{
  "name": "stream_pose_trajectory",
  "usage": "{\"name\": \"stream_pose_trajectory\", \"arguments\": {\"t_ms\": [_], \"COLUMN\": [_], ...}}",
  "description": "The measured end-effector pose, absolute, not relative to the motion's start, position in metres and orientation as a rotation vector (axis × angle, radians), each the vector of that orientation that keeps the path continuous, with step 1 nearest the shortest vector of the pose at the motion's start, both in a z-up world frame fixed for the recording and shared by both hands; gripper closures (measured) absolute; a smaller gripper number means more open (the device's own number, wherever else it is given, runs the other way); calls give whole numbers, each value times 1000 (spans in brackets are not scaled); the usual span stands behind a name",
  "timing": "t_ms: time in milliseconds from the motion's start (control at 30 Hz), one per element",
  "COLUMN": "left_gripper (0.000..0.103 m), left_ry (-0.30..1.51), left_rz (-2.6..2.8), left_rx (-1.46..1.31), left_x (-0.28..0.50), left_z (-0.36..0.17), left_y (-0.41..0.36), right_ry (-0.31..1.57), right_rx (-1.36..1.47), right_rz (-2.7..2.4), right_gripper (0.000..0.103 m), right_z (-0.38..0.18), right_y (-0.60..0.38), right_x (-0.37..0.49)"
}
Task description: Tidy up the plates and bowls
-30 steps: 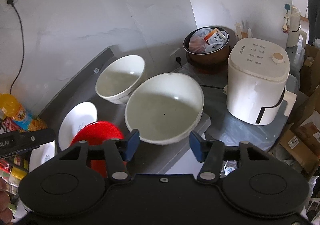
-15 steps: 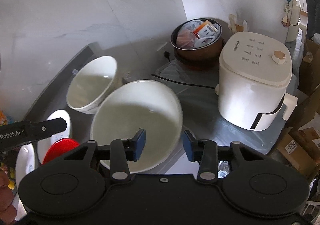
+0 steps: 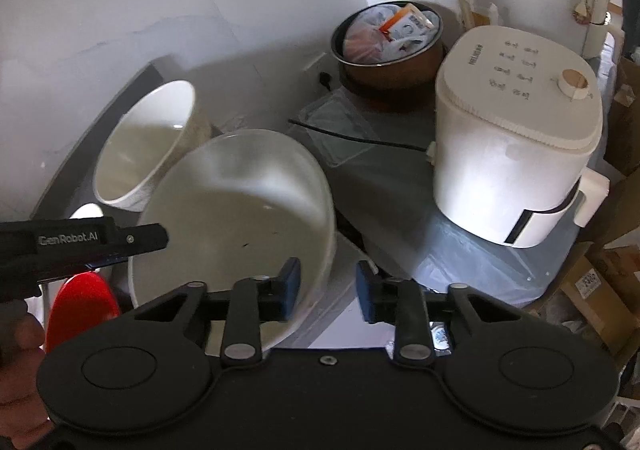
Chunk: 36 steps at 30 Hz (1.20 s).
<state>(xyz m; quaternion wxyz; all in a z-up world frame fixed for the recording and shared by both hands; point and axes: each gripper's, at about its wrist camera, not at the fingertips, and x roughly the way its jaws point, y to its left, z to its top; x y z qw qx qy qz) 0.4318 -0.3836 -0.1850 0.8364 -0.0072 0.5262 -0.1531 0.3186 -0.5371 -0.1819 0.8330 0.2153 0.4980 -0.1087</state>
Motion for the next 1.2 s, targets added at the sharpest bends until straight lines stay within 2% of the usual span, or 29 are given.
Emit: {"name": "stream_pose_trajectory", "arguments": {"t_ms": [100, 200, 267, 533, 1200], "left_gripper": [79, 85, 96, 98, 99], "left_ry": [1137, 1156, 1175, 1188, 1049], "left_rz": [-313, -285, -257, -265, -266], "left_rx": [-16, -28, -46, -93, -166], "left_x": [436, 441, 445, 447, 424], "left_z": [-191, -196, -200, -199, -125], "left_y": [-392, -391, -386, -377, -318], "right_ry": [1055, 1056, 1054, 1022, 891], "right_rx": [451, 461, 462, 459, 425], "right_rz": [-242, -226, -215, -229, -149], "right_gripper": [77, 86, 91, 92, 92], "right_z": [-183, -184, -185, -178, -111], "right_y": [-539, -540, -540, -537, -489], "right_x": [323, 326, 328, 328, 326]}}
